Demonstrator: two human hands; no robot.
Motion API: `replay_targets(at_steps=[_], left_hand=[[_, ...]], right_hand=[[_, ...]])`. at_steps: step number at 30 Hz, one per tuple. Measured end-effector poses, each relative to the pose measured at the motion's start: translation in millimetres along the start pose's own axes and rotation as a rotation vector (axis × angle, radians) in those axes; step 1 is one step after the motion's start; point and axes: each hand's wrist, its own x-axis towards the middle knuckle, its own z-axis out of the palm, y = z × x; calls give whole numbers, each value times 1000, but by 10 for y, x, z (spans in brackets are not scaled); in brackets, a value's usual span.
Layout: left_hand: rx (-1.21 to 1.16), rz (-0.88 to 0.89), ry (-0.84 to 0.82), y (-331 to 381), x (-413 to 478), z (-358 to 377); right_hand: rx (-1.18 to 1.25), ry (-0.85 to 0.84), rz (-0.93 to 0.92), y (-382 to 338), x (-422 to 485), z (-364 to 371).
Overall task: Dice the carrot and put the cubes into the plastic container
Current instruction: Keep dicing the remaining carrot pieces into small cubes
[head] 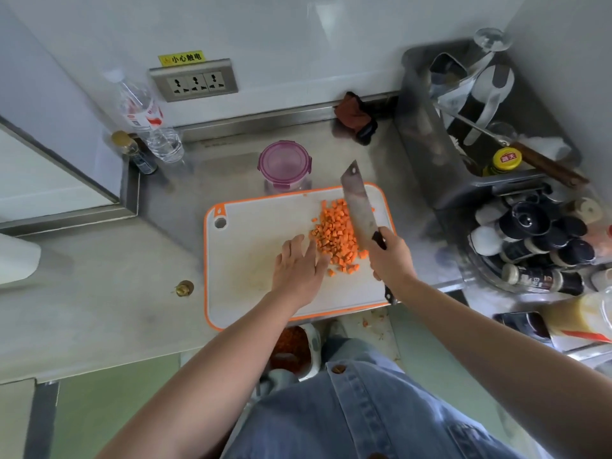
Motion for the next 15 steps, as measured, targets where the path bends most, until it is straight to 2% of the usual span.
replay_targets(at_steps=[3,6,10,15], left_hand=[[-4,-17,-28,-22,40,72],[-15,-42,-23,-44,86,137],[-19,-68,-3,-79,144,214],[-25,-110,8,-106,173,270]], right_hand=[[-263,121,-144,105,116,-159],[-410,162,-182,237,231,-254],[-527,187,-206,407,380,-282],[-494,84,-252,487,345,-132]])
